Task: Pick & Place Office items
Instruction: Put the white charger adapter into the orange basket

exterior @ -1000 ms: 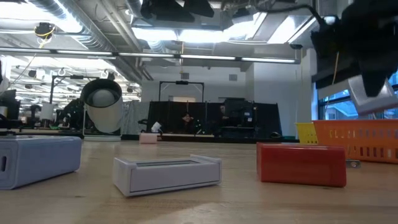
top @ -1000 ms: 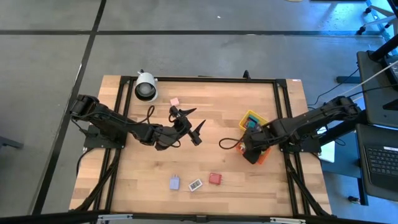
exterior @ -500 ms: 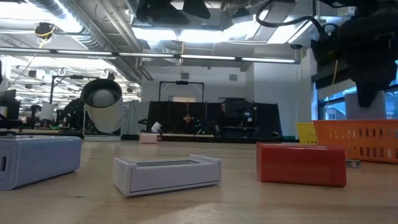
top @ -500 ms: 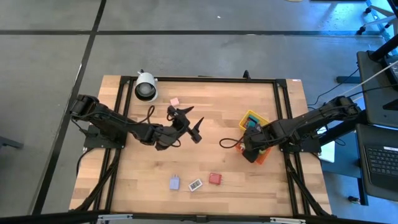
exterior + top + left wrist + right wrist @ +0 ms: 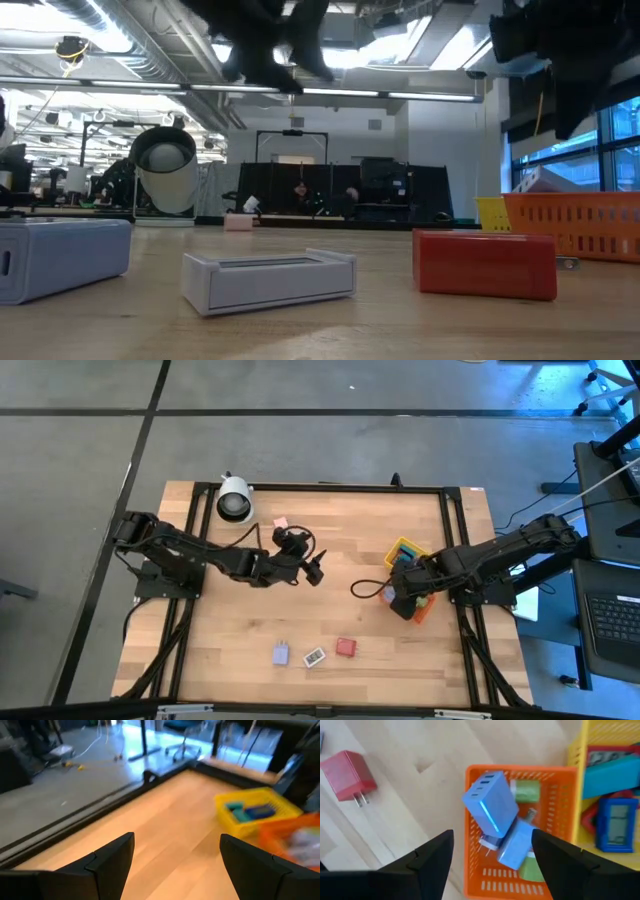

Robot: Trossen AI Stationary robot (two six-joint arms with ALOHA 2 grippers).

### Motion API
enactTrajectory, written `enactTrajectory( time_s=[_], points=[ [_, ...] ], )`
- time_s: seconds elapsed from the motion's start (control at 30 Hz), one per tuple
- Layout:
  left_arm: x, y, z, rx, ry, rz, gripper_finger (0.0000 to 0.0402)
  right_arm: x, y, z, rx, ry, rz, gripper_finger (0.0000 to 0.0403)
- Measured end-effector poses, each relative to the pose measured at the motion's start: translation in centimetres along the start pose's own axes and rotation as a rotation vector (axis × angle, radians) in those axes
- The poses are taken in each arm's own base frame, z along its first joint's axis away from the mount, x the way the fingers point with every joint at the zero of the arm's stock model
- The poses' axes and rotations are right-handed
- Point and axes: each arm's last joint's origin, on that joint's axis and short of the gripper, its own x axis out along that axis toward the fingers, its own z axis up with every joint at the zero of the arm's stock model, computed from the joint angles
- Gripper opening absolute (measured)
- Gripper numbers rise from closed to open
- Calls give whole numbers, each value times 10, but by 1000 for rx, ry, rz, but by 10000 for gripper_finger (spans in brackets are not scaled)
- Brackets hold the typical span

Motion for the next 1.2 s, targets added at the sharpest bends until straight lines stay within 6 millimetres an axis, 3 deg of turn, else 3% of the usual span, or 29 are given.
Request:
enactTrajectory(
  time_s=[0.17, 0.37, 0.67, 0.93, 1.2],
  points=[
    [18, 25, -10, 72, 172, 52, 290, -15, 0, 4, -2, -41, -48, 272],
    [50, 79, -17, 14, 493, 52, 290, -28, 3, 9, 4, -93, -40, 272],
    [88, 142, -19, 88, 630, 76, 290, -34, 2, 18, 92, -159, -47, 272],
    [114, 173, -41, 204, 752, 67, 290, -34, -3, 27, 186, -182, -32, 272],
    [121, 190, -47, 283, 797, 42, 290, -34, -4, 40, 247, -237, 22, 272]
  ],
)
